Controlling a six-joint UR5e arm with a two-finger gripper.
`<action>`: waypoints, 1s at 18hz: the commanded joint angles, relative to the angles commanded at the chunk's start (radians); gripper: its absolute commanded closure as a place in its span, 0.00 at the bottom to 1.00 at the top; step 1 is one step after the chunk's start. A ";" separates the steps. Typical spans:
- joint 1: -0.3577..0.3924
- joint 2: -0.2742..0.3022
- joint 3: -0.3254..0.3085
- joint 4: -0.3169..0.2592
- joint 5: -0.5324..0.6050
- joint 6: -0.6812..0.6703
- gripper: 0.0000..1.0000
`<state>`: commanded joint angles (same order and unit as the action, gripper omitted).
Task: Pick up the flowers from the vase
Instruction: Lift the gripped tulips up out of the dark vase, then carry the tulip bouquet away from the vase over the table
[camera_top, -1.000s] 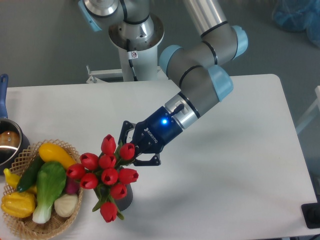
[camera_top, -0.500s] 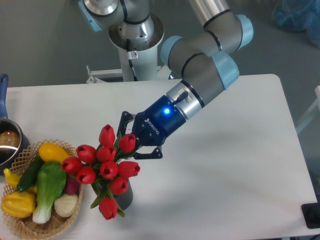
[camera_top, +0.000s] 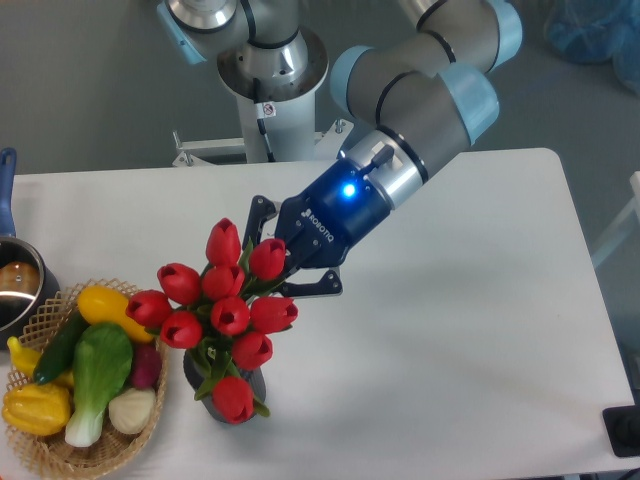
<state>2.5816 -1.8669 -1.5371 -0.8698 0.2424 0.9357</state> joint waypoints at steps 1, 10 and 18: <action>0.008 0.002 0.000 0.000 0.000 -0.005 0.97; 0.072 0.018 0.064 -0.003 0.009 -0.040 0.97; 0.100 -0.003 0.081 -0.003 0.191 0.101 0.97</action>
<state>2.6814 -1.8699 -1.4557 -0.8728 0.4335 1.0366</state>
